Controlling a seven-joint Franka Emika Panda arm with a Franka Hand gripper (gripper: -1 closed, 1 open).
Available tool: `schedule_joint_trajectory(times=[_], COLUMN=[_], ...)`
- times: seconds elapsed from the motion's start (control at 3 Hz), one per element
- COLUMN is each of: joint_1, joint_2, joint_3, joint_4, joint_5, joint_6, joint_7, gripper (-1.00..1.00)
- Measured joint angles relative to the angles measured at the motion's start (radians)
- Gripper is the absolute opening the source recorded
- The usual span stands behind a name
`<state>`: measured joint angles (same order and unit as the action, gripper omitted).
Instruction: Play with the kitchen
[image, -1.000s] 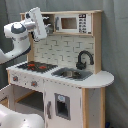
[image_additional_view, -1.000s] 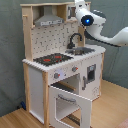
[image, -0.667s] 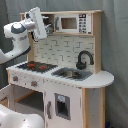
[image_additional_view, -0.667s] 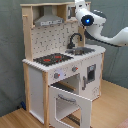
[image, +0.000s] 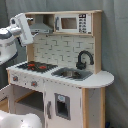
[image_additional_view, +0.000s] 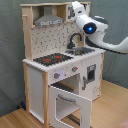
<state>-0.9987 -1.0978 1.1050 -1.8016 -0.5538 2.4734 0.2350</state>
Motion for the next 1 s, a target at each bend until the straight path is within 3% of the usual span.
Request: schedule_joint_trajectory(times=[0.67, 1.0], joint_1=[0.127, 0.153], joint_2=[-0.113, -0.157], joint_3=[0.101, 0.177], joint_4=[0.021, 0.071], joint_5=[0.0, 0.0], joint_6=[-0.058, -0.065], joint_7=[-0.006, -0.001], gripper=[1.0, 1.0])
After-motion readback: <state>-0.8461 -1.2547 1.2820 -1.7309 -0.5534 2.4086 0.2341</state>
